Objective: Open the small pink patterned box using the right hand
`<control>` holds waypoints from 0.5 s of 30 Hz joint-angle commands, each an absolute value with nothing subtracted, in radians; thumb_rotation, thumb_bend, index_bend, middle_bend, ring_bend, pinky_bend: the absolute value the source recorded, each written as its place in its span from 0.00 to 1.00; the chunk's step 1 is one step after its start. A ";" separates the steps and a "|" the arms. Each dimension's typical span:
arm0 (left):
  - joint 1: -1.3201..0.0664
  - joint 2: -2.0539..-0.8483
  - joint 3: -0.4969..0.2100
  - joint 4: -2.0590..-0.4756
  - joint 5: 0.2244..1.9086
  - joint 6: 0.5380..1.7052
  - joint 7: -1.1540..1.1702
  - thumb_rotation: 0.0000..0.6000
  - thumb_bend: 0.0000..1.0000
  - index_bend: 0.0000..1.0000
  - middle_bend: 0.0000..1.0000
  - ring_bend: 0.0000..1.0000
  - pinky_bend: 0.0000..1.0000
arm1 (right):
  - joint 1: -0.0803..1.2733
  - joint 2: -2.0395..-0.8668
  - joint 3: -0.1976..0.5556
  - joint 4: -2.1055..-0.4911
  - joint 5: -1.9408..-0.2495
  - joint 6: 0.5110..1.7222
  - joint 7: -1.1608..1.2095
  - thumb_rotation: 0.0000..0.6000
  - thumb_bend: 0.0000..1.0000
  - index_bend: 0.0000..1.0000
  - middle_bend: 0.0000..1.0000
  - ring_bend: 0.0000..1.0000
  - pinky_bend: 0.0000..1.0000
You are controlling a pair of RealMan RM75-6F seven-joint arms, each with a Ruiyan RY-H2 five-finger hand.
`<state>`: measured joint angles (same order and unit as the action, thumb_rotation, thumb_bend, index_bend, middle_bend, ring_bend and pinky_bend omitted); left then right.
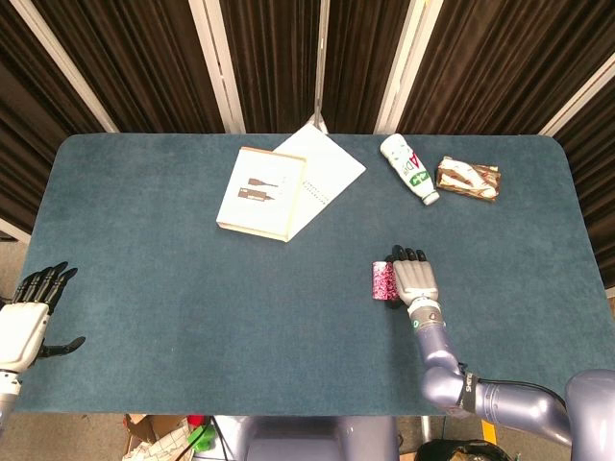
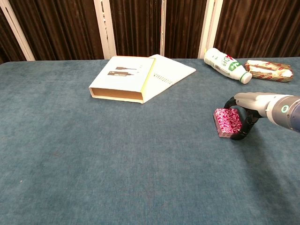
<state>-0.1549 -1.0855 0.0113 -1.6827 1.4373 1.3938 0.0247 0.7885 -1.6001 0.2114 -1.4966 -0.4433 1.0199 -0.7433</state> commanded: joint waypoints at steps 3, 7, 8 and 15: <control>-0.154 -1.084 0.010 -1.685 1.437 1.390 0.022 1.00 0.07 0.00 0.00 0.00 0.00 | 0.782 -1.594 0.208 -1.513 -0.480 1.031 -0.717 1.00 0.47 0.56 0.13 0.00 0.00; -0.153 -1.084 0.009 -1.684 1.439 1.390 0.022 1.00 0.07 0.00 0.00 0.00 0.00 | 0.775 -1.578 0.205 -1.534 -0.502 1.042 -0.704 1.00 0.47 0.57 0.13 0.00 0.00; -0.152 -1.084 0.008 -1.684 1.439 1.390 0.022 1.00 0.07 0.00 0.00 0.00 0.00 | 0.774 -1.574 0.205 -1.539 -0.505 1.044 -0.702 1.00 0.47 0.57 0.13 0.00 0.00; -0.150 -1.086 0.004 -1.682 1.437 1.389 0.025 1.00 0.07 0.00 0.00 0.00 0.00 | 0.754 -1.500 0.204 -1.593 -0.520 1.062 -0.684 1.00 0.47 0.57 0.13 0.00 0.00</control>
